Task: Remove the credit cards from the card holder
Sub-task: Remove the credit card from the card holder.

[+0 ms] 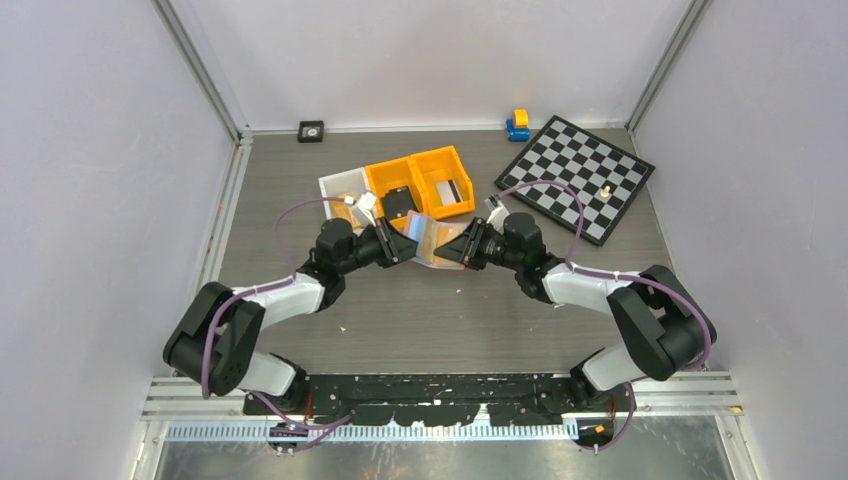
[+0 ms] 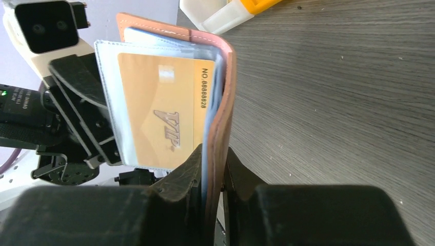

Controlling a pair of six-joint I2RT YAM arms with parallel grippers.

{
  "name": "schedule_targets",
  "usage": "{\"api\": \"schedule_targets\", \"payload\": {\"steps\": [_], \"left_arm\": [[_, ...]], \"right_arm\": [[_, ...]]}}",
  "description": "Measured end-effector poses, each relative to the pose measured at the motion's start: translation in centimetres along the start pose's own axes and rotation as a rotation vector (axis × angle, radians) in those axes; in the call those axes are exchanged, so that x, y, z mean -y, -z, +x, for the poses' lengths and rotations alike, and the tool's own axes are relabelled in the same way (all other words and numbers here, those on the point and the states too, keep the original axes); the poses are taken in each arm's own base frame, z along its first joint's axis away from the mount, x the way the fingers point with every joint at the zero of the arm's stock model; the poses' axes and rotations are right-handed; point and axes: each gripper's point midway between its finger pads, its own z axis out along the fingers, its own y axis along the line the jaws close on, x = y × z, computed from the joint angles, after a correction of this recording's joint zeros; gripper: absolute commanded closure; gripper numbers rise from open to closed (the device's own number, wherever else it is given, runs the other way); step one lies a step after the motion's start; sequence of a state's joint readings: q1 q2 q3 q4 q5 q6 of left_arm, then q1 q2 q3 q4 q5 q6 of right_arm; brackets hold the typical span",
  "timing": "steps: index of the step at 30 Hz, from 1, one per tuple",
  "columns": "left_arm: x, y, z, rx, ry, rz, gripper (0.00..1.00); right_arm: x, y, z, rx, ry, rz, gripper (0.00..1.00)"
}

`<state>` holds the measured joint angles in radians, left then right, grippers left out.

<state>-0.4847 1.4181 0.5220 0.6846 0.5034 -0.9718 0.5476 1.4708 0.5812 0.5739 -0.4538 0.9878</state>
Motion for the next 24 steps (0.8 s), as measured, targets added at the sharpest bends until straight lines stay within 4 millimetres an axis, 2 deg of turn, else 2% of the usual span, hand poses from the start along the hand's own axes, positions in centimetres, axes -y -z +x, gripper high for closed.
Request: {"api": "schedule_targets", "payload": {"steps": [9, 12, 16, 18, 24], "left_arm": [[0.9, 1.9, -2.5, 0.080, 0.001, 0.003, 0.36], [0.6, 2.1, -2.7, 0.084, 0.011, -0.006, 0.29], [0.6, 2.0, -2.5, 0.072, 0.014, -0.001, 0.26], [0.3, 1.9, -2.1, 0.058, 0.021, -0.004, 0.28], [-0.4, 1.6, -1.6, 0.037, 0.045, -0.017, 0.55]], "right_arm": [[0.4, 0.0, 0.1, -0.006, 0.000, 0.021, 0.81], [0.4, 0.0, 0.1, -0.008, 0.003, 0.024, 0.81], [0.4, -0.1, 0.1, -0.009, 0.008, 0.027, 0.81], [0.5, 0.0, 0.1, -0.012, 0.008, 0.030, 0.81], [0.7, 0.0, 0.2, -0.016, 0.010, 0.037, 0.81]]}}
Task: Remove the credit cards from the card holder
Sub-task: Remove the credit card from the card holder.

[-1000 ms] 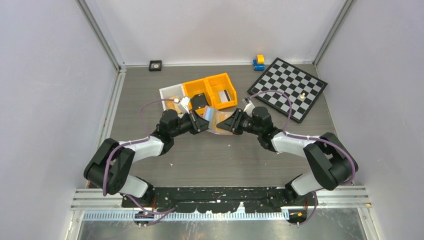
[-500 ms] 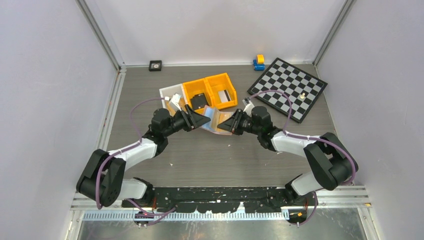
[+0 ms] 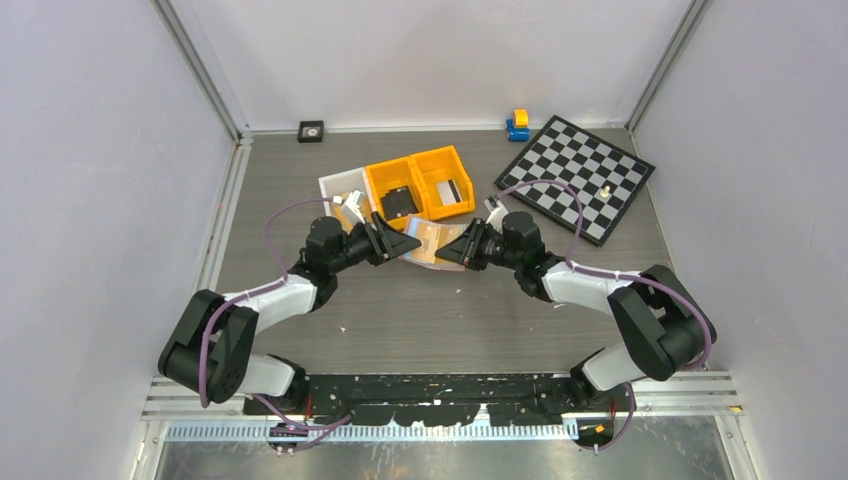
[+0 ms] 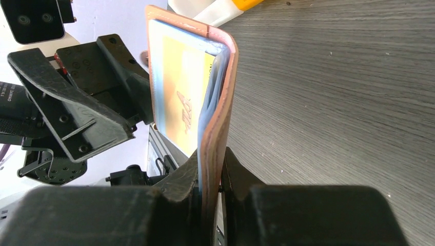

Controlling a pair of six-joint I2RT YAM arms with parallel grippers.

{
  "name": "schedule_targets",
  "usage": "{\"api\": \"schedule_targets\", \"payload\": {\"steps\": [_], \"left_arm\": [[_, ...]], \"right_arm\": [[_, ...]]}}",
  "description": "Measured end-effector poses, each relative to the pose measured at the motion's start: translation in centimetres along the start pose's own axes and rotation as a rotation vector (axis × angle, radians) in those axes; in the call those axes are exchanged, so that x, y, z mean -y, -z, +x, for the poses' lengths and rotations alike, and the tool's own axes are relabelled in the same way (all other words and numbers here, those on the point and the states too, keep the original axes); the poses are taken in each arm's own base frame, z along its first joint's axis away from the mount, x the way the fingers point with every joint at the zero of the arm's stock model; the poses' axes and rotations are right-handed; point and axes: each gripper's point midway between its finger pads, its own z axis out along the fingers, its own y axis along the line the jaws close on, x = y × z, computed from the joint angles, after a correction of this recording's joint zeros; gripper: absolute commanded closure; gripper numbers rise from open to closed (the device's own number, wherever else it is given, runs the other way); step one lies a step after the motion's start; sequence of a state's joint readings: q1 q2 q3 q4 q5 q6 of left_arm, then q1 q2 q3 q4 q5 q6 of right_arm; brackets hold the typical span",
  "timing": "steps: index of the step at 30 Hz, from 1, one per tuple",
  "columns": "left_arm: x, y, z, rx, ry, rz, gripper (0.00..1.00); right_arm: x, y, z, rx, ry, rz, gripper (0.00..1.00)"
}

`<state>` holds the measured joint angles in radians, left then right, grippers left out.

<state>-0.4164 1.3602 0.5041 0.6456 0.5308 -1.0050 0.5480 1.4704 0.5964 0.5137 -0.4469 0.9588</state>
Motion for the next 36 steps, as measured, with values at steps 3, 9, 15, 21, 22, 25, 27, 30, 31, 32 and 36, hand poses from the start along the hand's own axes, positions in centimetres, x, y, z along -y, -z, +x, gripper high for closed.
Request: {"api": "schedule_targets", "payload": {"steps": [3, 9, 15, 21, 22, 25, 27, 30, 31, 32, 36], "left_arm": [[-0.1, 0.0, 0.1, -0.003, 0.003, -0.002, 0.65], [-0.4, 0.0, 0.1, -0.003, -0.004, -0.014, 0.79], [-0.5, 0.0, 0.2, -0.007, -0.005, -0.019, 0.99], [-0.6, 0.1, 0.3, -0.012, -0.003, -0.022, 1.00], [-0.6, 0.1, 0.3, -0.012, -0.003, -0.023, 1.00], [-0.5, 0.1, 0.3, -0.010, -0.002, -0.023, 1.00], [-0.4, 0.1, 0.2, -0.006, -0.002, -0.020, 1.00], [-0.1, 0.2, 0.0, 0.002, -0.007, -0.015, 1.00], [0.0, 0.3, -0.1, 0.007, -0.009, -0.014, 1.00], [0.1, 0.3, -0.2, 0.013, -0.012, -0.013, 1.00], [0.3, 0.7, -0.9, 0.041, -0.018, -0.014, 1.00]], "right_arm": [[0.0, 0.0, 0.0, 0.000, 0.002, -0.001, 0.81], [-0.6, 0.2, -0.2, 0.008, 0.015, -0.014, 0.81], [-0.8, 0.3, -0.3, 0.009, 0.019, -0.021, 0.73], [-0.9, 0.5, -0.5, 0.020, 0.027, -0.016, 0.52], [-1.0, 0.6, -0.6, 0.026, 0.028, -0.014, 0.50], [-1.2, 0.9, -1.1, 0.051, 0.035, -0.006, 0.44], [-1.2, 1.2, -1.5, 0.074, 0.039, 0.009, 0.40], [-0.9, 1.6, -1.9, 0.102, 0.044, 0.043, 0.35], [-0.7, 1.8, -2.1, 0.115, 0.047, 0.062, 0.34], [-0.4, 2.0, -2.3, 0.129, 0.048, 0.082, 0.33], [0.2, 3.1, -3.5, 0.200, 0.060, 0.153, 0.27]]}}
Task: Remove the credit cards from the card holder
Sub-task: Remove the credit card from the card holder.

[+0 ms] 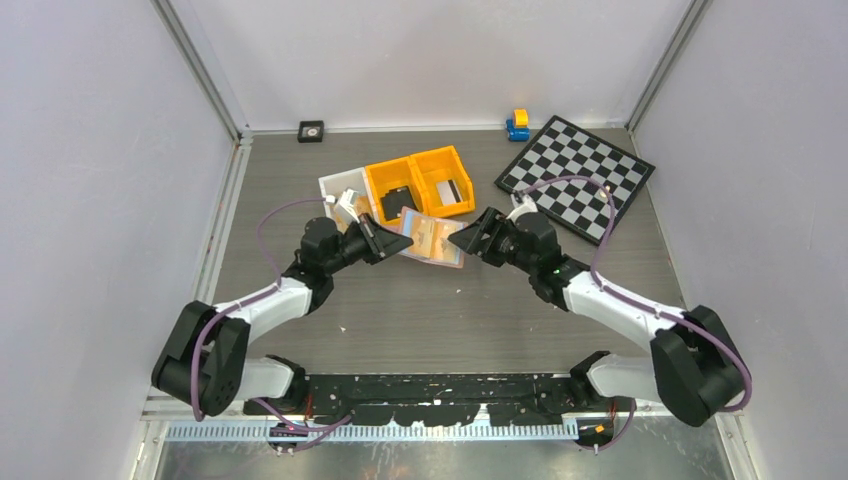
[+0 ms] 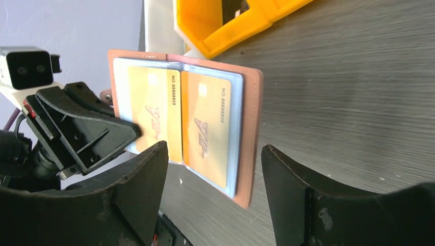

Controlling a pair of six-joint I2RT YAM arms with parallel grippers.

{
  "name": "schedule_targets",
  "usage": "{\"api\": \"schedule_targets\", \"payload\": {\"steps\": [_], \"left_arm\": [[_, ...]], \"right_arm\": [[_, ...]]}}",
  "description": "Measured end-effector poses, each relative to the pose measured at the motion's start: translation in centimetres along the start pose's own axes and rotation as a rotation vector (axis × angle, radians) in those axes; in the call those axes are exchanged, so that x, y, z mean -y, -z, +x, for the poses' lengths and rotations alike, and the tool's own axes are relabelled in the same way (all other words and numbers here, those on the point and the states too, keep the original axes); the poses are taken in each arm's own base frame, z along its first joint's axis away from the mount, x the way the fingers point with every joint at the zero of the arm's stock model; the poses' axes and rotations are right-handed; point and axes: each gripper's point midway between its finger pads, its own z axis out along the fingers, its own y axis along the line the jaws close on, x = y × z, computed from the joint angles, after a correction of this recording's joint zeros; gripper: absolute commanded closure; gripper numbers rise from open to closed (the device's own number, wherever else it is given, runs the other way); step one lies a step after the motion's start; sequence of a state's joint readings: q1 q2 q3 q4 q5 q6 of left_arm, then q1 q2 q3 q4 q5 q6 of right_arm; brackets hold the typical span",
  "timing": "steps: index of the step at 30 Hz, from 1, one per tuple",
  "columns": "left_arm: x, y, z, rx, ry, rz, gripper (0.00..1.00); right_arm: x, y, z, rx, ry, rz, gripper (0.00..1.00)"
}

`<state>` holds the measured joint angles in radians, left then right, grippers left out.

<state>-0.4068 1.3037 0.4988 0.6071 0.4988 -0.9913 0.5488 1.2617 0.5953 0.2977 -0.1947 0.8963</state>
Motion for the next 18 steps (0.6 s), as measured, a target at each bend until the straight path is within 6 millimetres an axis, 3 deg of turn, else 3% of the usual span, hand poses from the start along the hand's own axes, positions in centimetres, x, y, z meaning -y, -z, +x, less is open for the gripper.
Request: {"api": "schedule_targets", "payload": {"steps": [6, 9, 12, 18], "left_arm": [[-0.6, 0.6, -0.6, 0.033, 0.005, -0.039, 1.00], [-0.7, 0.6, -0.7, 0.037, 0.009, -0.048, 1.00], [-0.7, 0.6, -0.6, 0.035, 0.012, -0.046, 1.00], [-0.4, 0.3, -0.4, 0.020, 0.030, -0.014, 1.00]], "right_arm": [[-0.2, 2.7, -2.8, 0.137, 0.036, 0.056, 0.28], [-1.2, 4.1, -3.7, 0.198, 0.058, 0.007, 0.36], [-2.1, 4.4, -3.3, 0.193, 0.078, -0.065, 0.45], [-3.4, 2.3, -0.9, 0.062, 0.073, -0.191, 0.54]]}}
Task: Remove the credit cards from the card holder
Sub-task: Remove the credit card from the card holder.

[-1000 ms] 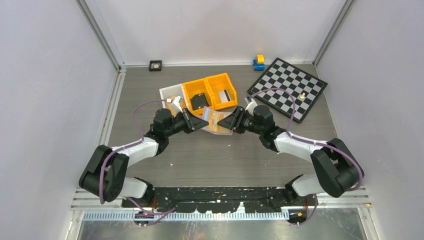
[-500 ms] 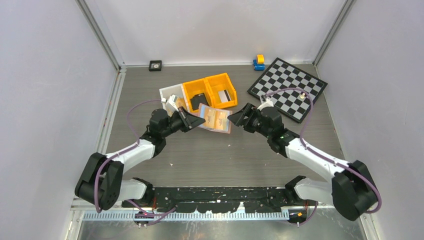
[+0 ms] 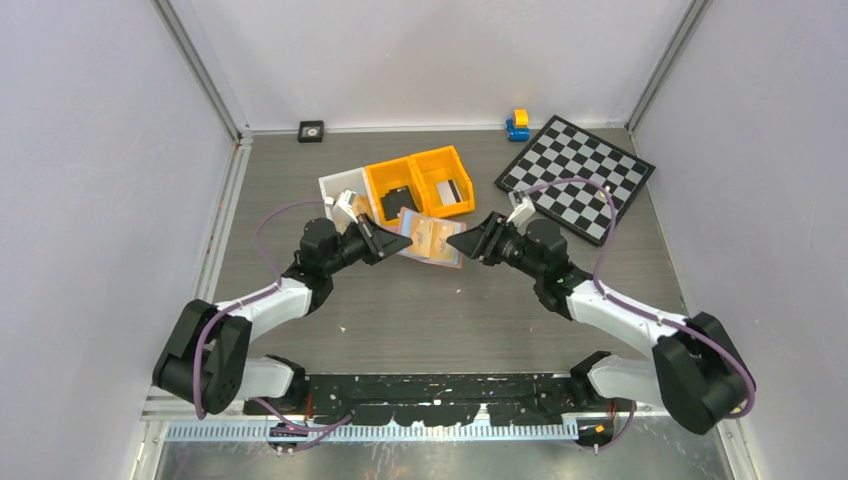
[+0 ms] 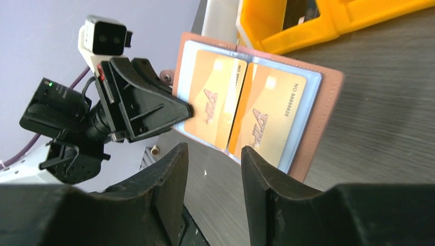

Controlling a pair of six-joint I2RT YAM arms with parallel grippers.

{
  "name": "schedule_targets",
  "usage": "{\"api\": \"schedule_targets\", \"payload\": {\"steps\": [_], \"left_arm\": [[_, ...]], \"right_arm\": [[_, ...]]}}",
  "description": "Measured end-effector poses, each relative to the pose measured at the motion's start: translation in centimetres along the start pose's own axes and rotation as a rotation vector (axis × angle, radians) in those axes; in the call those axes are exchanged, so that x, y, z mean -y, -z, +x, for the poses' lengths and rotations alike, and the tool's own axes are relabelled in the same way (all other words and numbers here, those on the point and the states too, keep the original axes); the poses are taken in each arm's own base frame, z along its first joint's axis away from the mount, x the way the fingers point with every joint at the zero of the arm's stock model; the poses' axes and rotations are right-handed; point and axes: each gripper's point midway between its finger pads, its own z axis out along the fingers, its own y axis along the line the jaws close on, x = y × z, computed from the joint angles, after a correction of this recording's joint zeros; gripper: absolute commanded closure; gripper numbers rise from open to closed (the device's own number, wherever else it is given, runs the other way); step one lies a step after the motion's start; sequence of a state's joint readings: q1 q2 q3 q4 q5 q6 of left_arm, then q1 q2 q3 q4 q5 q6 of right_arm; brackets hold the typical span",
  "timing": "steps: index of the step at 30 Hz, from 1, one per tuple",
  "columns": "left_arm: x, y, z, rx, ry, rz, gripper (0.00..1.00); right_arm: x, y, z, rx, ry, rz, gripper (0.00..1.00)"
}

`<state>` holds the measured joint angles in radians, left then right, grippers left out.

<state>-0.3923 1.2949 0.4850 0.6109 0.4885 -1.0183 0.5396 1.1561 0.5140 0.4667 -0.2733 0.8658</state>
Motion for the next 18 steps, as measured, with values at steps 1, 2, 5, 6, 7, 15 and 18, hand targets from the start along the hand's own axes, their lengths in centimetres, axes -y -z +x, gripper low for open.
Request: {"api": "schedule_targets", "payload": {"steps": [1, 2, 5, 6, 7, 15, 18], "left_arm": [[0.1, -0.1, 0.0, -0.003, 0.005, 0.008, 1.00], [0.2, -0.2, 0.1, -0.006, 0.012, 0.018, 1.00], [0.4, -0.3, 0.2, -0.013, 0.021, 0.039, 1.00], [0.5, -0.3, 0.3, -0.015, 0.026, 0.046, 1.00], [0.7, -0.3, 0.3, -0.015, 0.028, 0.053, 1.00], [1.5, -0.2, 0.2, -0.017, 0.032, 0.092, 1.00], [1.7, -0.3, 0.2, -0.018, 0.037, 0.105, 1.00]], "right_arm": [[0.0, -0.3, 0.5, -0.021, -0.008, -0.014, 0.55], [0.1, -0.6, 0.9, -0.041, -0.016, -0.025, 0.56], [0.3, -1.2, 2.1, -0.091, -0.043, -0.045, 0.59], [0.4, -1.3, 2.3, -0.102, -0.050, -0.048, 0.60], [0.5, -1.5, 2.6, -0.113, -0.060, -0.053, 0.61], [0.8, -2.6, 4.1, -0.180, -0.128, -0.093, 0.63], [0.5, -2.7, 4.2, -0.190, -0.144, -0.110, 0.63]]}}
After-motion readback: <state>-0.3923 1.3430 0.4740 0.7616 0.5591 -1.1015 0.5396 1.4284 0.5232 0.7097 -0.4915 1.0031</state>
